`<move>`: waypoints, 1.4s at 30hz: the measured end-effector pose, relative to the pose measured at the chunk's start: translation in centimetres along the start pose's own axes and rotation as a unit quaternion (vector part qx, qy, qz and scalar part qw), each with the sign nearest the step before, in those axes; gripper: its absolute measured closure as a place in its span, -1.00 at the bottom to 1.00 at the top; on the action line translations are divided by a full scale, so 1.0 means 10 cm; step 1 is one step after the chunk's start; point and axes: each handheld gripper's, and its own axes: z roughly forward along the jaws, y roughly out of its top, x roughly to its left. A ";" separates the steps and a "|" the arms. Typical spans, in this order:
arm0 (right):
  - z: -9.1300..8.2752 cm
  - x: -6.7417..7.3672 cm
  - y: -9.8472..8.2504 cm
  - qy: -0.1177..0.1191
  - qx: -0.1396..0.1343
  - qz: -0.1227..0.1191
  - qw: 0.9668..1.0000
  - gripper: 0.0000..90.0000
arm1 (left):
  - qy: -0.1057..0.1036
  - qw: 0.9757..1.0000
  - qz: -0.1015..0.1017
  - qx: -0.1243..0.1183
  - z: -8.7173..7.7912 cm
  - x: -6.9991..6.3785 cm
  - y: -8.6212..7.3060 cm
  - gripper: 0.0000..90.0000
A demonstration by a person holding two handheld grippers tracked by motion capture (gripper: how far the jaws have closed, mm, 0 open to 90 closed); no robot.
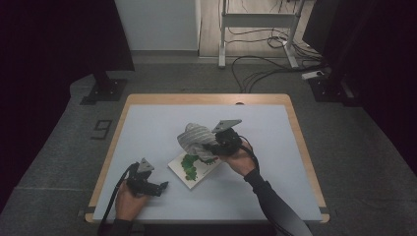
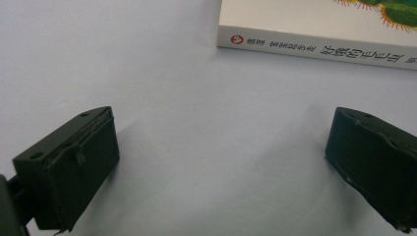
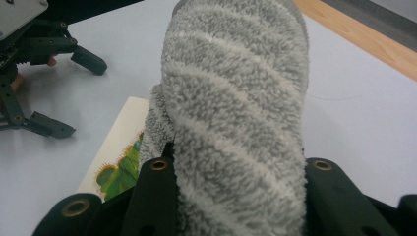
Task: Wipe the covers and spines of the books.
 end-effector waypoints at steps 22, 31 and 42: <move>-0.73 -0.30 -0.34 -0.052 -0.017 0.032 0.998 0.41 | 0.000 1.000 0.001 0.000 0.00 0.00 0.00 -1.00; -1.02 -0.40 -0.59 -0.079 -0.018 0.047 0.996 0.41 | 0.000 1.000 0.001 0.000 0.00 0.00 0.00 -1.00; -1.25 -0.46 -0.99 -0.111 -0.007 0.069 0.991 0.41 | 0.000 1.000 0.000 0.000 0.00 0.00 0.00 -1.00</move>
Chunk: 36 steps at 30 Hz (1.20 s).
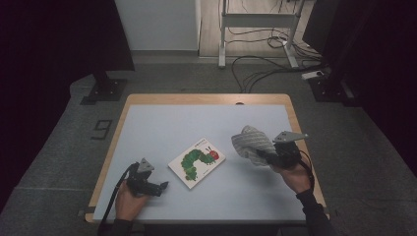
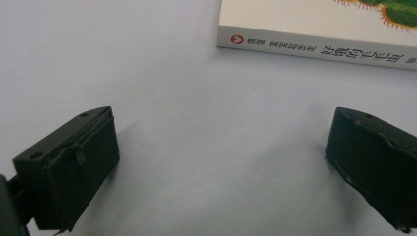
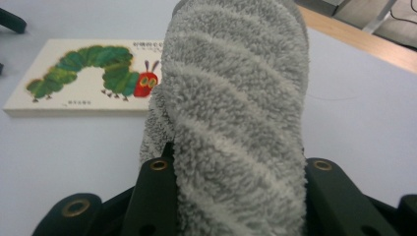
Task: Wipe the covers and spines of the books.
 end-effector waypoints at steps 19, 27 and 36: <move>-0.05 -0.16 -0.68 -0.039 0.031 0.041 0.998 0.38 | 0.000 1.000 -0.001 -0.001 0.00 0.00 0.00 -1.00; 0.08 -0.14 -0.89 -0.040 0.048 0.046 0.997 0.35 | 0.000 1.000 -0.001 -0.001 0.00 0.00 0.00 -1.00; 0.05 -0.19 -0.88 -0.033 0.051 0.049 0.997 -0.23 | 0.000 1.000 -0.001 -0.001 0.00 0.00 0.00 -1.00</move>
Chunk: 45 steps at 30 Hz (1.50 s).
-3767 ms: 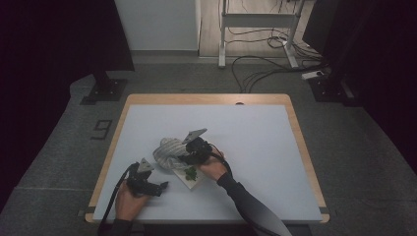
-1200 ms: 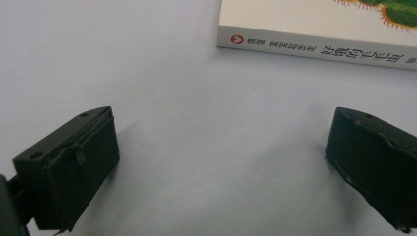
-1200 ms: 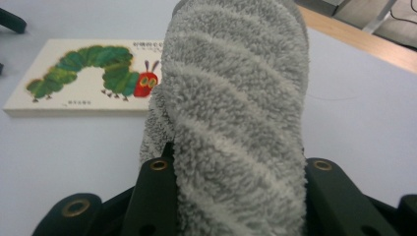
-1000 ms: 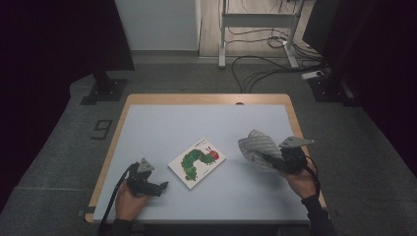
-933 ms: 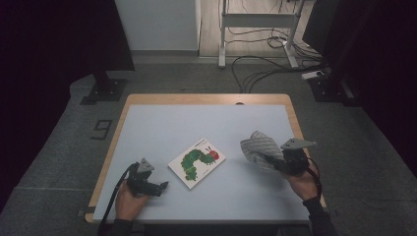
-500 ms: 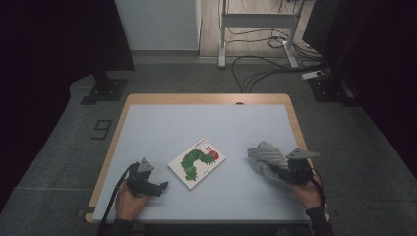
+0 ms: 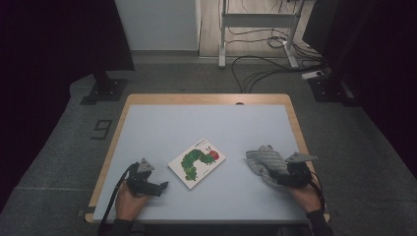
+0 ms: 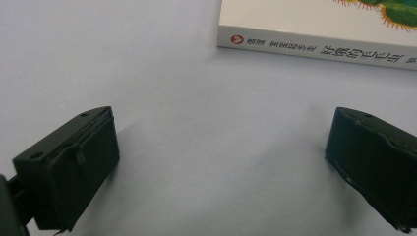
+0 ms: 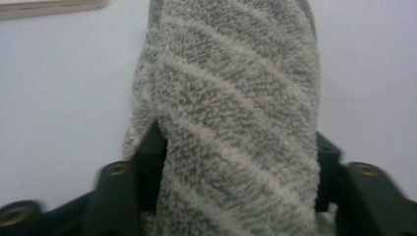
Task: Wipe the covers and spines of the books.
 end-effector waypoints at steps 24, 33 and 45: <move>-0.10 0.23 0.60 0.027 -0.036 -0.054 0.998 -1.00 | 0.000 1.000 0.000 0.000 0.00 0.00 0.00 -1.00; 0.07 0.38 0.82 0.040 -0.034 -0.072 0.996 -1.00 | 0.000 1.000 0.001 0.000 0.00 0.00 0.00 -1.00; 0.37 0.58 0.97 0.063 -0.022 -0.090 0.994 -1.00 | 0.005 1.000 0.008 -0.001 -0.01 -0.02 0.01 -1.00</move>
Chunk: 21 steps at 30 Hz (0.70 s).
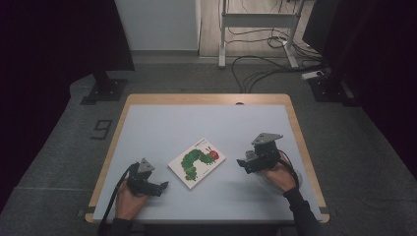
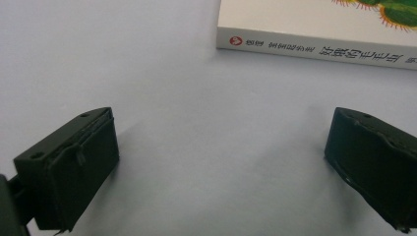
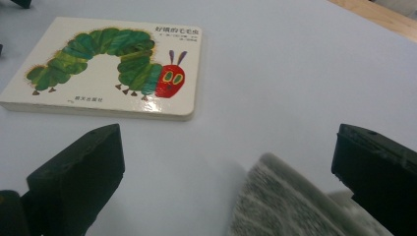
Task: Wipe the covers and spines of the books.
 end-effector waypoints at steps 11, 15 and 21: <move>0.28 0.11 0.13 0.021 0.002 -0.009 1.000 -1.00 | -0.025 1.000 0.012 -0.015 0.01 -0.11 0.11 -1.00; 0.42 0.16 0.18 0.028 0.007 -0.013 0.999 -1.00 | -0.030 0.999 0.022 -0.013 0.04 -0.17 0.15 -1.00; 0.60 0.22 0.25 0.038 0.016 -0.018 0.999 -1.00 | -0.038 0.999 0.038 -0.007 0.12 -0.26 0.22 -1.00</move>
